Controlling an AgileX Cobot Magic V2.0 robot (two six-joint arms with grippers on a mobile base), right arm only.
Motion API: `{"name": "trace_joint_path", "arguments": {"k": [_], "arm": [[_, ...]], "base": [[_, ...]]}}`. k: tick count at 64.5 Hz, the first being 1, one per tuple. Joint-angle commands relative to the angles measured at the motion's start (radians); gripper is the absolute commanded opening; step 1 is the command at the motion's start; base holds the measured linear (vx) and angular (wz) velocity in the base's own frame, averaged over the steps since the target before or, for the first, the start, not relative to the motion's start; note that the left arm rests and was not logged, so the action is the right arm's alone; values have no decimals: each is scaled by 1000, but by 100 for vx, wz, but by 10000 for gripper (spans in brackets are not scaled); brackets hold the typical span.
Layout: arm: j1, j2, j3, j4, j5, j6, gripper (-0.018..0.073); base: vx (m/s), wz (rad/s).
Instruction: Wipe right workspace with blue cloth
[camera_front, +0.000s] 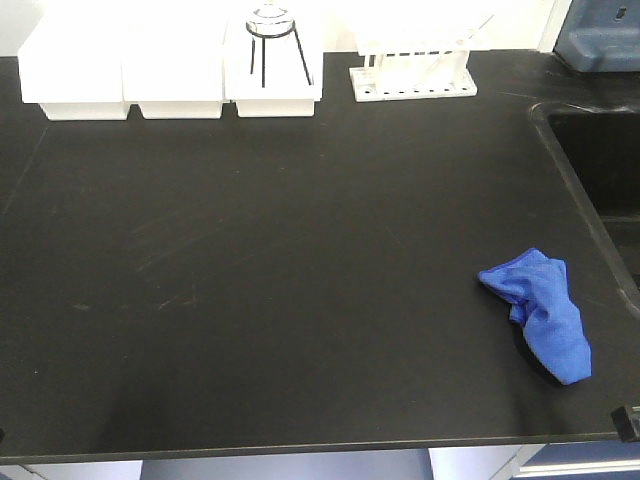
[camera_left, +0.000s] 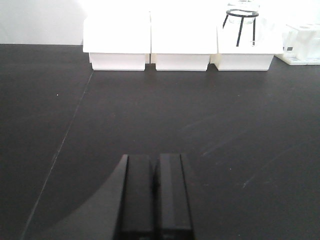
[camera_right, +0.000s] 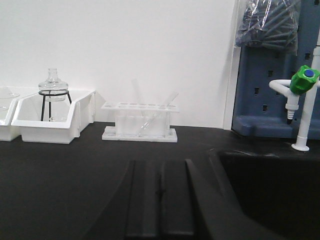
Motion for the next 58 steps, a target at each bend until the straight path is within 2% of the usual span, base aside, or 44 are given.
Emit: {"name": "trace_joint_path", "arguments": {"k": [1, 24, 34, 39, 46, 53, 58], "arm": [[-1, -8, 21, 0, -79, -3, -8], [-1, -8, 20, 0, -93, -3, -8], [-1, -8, 3, 8, -277, 20, -8], [-1, -8, -73, 33, -291, 58, -8], [-1, 31, -262, 46, -133, 45, -8], [-1, 198, -495, 22, 167, 0, -8], [-1, 353, -655, -24, 400, 10, -8]], "base": [[0, 0], [0, 0], [0, 0], [0, 0], [0, 0], [0, 0], [0, 0]]}}
